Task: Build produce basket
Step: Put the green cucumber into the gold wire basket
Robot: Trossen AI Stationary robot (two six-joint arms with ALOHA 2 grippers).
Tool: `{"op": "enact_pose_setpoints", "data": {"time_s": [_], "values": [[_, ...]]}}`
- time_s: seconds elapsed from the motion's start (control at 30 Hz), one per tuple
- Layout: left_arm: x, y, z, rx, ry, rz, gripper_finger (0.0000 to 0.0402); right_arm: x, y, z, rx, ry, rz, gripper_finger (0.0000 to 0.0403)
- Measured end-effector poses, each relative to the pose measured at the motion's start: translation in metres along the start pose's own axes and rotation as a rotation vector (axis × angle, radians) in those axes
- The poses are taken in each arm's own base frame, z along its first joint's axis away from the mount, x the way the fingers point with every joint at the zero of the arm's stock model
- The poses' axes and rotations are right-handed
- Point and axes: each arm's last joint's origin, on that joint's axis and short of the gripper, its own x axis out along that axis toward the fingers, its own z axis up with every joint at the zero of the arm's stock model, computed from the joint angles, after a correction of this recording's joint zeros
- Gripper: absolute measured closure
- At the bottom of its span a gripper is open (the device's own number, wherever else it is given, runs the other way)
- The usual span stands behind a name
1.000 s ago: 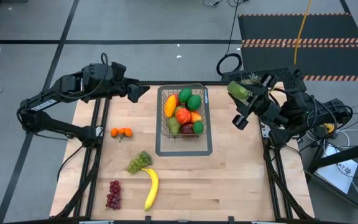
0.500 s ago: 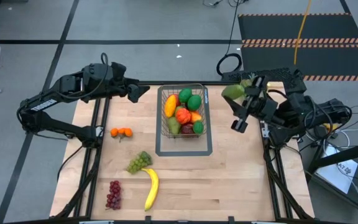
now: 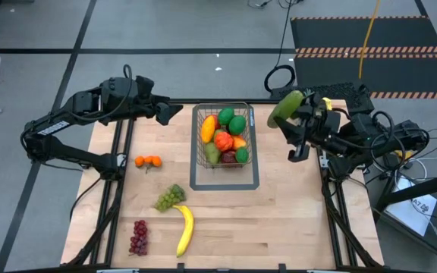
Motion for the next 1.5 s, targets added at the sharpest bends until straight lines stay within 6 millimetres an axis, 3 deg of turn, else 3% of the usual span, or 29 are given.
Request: {"op": "enact_pose_setpoints", "data": {"time_s": [0.6, 0.97, 1.5], "values": [[0.000, 0.000, 0.000, 0.021, 0.000, 0.000, 0.0021, 0.000, 0.000, 0.000, 0.457, 0.000, -0.008, 0.0257], [0.000, -0.001, 0.000, 0.052, 0.003, -0.004, 0.0021, -0.001, -0.006, -0.001, 0.703, -0.025, -0.208, 0.0257], [-0.004, -0.013, -0.010, 0.126, 0.044, -0.078, 0.0021, -0.001, -0.007, -0.006, 1.081, -0.066, -0.304, 0.0256]]}}
